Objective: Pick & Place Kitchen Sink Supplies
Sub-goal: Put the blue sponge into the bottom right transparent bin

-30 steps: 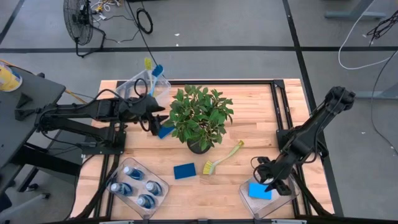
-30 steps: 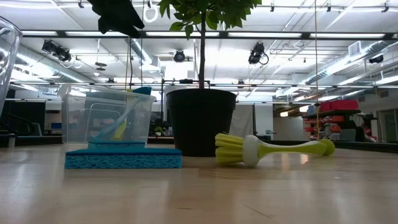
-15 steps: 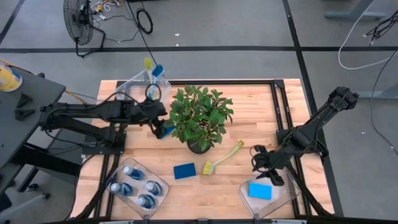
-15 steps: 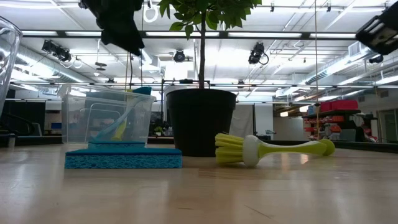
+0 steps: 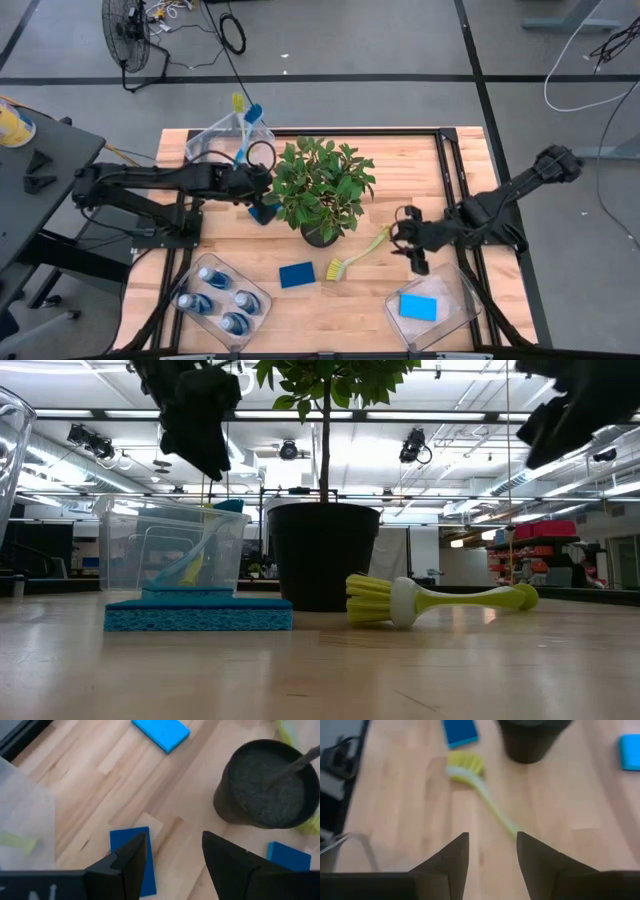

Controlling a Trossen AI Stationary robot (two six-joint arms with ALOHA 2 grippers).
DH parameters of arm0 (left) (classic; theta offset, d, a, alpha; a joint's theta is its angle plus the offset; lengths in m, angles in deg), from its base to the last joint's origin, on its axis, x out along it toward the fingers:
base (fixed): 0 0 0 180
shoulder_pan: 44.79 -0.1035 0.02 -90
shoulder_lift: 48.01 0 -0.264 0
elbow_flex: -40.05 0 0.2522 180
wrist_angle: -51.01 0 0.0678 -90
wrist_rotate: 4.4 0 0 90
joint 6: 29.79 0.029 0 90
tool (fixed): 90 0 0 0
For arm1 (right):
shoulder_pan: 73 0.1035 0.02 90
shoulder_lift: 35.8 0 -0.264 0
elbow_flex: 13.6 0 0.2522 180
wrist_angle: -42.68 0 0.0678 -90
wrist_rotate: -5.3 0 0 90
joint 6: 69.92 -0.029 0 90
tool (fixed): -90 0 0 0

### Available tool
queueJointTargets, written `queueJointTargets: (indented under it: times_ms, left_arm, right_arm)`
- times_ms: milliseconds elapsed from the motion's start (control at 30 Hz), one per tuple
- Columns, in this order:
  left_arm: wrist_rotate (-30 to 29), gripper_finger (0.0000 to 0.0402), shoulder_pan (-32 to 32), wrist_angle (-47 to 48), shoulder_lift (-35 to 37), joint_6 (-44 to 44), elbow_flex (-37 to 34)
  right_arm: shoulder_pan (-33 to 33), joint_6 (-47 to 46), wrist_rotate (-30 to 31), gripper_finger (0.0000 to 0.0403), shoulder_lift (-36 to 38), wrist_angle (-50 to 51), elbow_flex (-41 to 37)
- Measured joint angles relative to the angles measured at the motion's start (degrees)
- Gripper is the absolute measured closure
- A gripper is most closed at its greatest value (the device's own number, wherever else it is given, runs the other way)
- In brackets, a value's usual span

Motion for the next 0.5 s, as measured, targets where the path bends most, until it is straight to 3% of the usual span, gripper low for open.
queueJointTargets:
  times_ms: [333,500]
  left_arm:
    - [0.35,0.0207,0.15,8.95,-4.18,-6.83,-0.01]
    - [0.73,0.0207,0.12,8.84,-7.14,-7.55,0.01]
  right_arm:
    - [-7.95,2.92,2.36,0.0236,-0.01,-1.25,0.00]
    - [-10.13,4.75,1.57,0.0236,-0.03,-2.73,0.00]
